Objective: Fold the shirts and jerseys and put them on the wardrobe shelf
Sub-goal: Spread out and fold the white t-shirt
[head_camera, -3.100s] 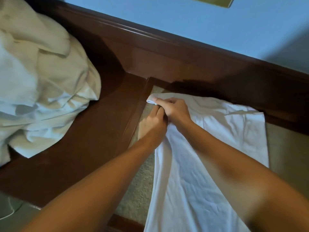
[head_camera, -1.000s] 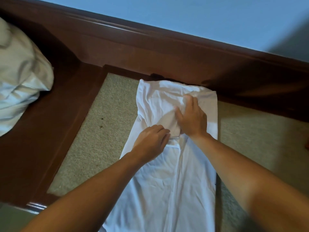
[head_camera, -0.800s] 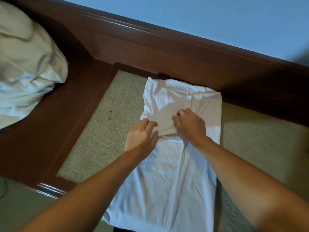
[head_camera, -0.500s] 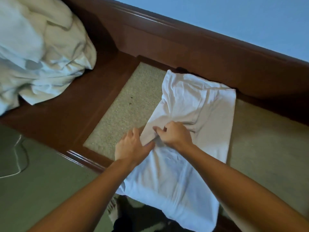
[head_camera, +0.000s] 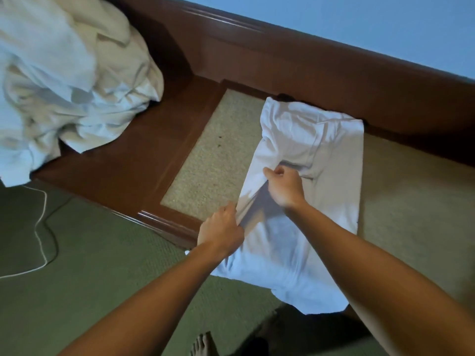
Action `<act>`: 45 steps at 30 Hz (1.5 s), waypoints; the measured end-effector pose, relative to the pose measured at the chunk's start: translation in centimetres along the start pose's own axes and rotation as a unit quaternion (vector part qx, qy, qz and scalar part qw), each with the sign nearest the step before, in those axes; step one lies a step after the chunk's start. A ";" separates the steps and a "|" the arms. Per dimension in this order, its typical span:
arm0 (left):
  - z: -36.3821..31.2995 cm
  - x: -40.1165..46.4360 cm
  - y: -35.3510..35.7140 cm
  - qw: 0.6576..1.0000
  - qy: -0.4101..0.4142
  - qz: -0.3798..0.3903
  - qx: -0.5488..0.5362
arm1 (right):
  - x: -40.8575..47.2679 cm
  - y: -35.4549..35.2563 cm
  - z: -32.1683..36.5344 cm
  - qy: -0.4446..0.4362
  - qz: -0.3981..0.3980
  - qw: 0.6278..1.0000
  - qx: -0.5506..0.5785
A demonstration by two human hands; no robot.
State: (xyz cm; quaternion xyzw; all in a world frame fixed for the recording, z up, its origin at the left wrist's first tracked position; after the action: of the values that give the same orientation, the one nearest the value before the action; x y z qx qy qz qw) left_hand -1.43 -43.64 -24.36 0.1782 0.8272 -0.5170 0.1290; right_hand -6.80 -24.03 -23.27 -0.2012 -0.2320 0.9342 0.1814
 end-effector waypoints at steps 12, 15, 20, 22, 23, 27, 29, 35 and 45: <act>-0.4 -6.6 3.6 0.994 0.089 0.030 0.062 | -9.6 4.6 -4.1 0.092 0.197 0.967 -0.134; -0.3 -7.9 4.6 0.991 0.093 0.043 0.083 | -10.3 3.7 -4.3 0.064 0.154 0.982 -0.088; -1.4 -10.1 5.3 0.986 0.116 0.073 0.100 | -11.1 1.6 -6.0 0.058 0.109 0.992 -0.012; -2.0 -10.8 5.7 0.984 0.129 0.076 0.093 | -11.5 0.6 -7.1 0.067 0.090 0.994 -0.005; -2.1 -11.0 6.3 0.984 0.133 0.082 0.085 | -11.8 0.2 -7.7 0.070 0.089 0.993 -0.016; -2.1 -11.5 8.0 0.978 0.159 0.108 0.082 | -12.4 -1.3 -9.3 0.065 0.079 0.987 -0.127; -2.1 -11.1 7.5 0.980 0.163 0.086 0.081 | -12.2 -1.9 -9.1 0.048 0.061 0.983 -0.169; -1.2 -8.5 4.0 0.992 0.122 0.004 0.024 | -11.1 -3.1 -7.8 0.057 0.023 0.985 -0.160; -3.0 -1.4 0.4 0.995 0.086 0.003 -0.041 | -5.5 -6.6 -6.2 0.078 -0.019 0.995 -0.060</act>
State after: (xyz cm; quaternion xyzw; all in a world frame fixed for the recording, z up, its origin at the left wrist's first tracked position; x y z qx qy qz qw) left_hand -0.07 -41.02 -22.83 0.2193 0.8551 -0.4651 0.0662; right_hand 2.38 -18.71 -23.29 -0.2792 -0.2766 0.8966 0.2042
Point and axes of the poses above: each hand's wrist, its own x-axis towards the middle knuckle, its own y-axis out of the palm, z = x × y, the point moved 10 cm from there along x, towards the middle knuckle, and after that the axes turned 3 degrees about -y, right-handed, at the moved point
